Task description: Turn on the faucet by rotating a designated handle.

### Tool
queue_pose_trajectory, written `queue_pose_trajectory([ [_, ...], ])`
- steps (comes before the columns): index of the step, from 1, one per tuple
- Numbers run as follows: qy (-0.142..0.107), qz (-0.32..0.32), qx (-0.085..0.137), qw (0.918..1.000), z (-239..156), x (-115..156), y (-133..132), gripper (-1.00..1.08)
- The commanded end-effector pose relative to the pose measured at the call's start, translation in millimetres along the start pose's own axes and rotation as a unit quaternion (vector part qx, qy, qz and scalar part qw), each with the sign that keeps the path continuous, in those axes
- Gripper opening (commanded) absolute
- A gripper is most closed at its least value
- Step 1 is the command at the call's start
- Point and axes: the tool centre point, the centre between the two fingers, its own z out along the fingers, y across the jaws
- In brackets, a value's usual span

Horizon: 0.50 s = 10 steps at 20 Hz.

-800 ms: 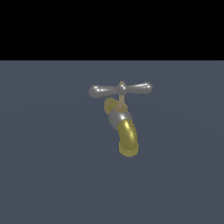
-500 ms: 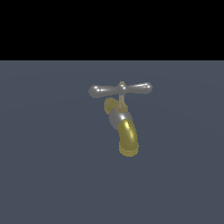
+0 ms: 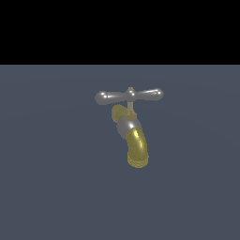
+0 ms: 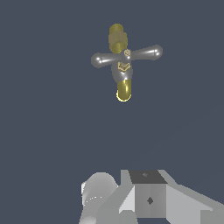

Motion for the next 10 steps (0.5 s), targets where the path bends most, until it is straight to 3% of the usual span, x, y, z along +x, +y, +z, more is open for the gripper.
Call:
queue_pose_trajectory([
  [1,0.000,-0.021,0.000,0.9998,7,0,6,-1.00],
  [10,0.000,-0.122,0.002,0.9926,41,6,34,-1.00],
])
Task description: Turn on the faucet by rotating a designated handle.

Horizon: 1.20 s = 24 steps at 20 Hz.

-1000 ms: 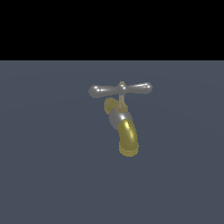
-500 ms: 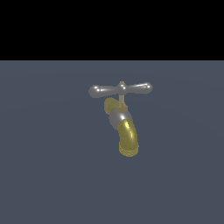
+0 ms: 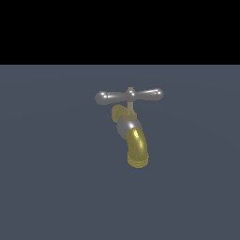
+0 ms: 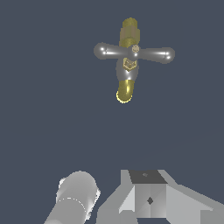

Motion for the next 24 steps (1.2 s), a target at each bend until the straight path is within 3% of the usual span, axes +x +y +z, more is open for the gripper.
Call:
queue_pose_trajectory([
  [1,0.000,-0.030,0.000,0.9996,10,1,8,-1.00],
  [12,0.000,-0.158,0.002,0.9874,53,9,44,-1.00],
  [24,-0.001,-0.294,0.003,0.9557,101,30,80,-1.00],
])
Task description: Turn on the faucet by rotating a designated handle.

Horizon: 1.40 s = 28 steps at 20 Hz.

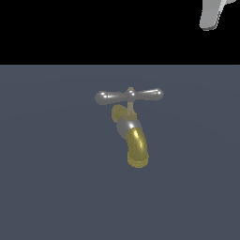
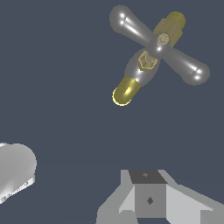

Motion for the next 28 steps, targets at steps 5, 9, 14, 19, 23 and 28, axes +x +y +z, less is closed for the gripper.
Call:
queue_pose_trajectory([
  [5,-0.001,-0.075,0.000,0.9972,25,3,22,-1.00],
  [9,-0.001,-0.120,0.000,0.9928,40,7,35,-1.00],
  [14,-0.002,-0.173,0.001,0.9849,58,12,51,-1.00],
  [19,-0.002,-0.223,0.001,0.9747,75,20,64,-1.00],
  [23,-0.002,-0.261,0.001,0.9652,88,27,74,-1.00],
  [28,-0.002,-0.306,0.002,0.9520,104,36,85,-1.00],
])
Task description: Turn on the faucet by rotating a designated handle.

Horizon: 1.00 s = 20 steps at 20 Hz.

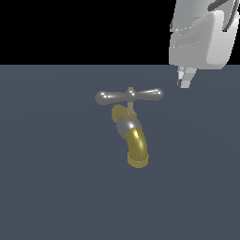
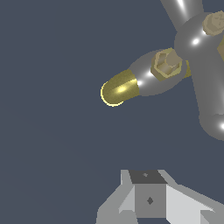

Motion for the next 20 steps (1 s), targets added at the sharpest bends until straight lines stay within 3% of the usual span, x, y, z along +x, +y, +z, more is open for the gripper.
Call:
queue_pose_trajectory([
  [1,0.000,-0.023,0.000,0.9997,8,1,7,-1.00],
  [20,0.004,-0.150,0.003,0.9886,50,15,44,-1.00],
])
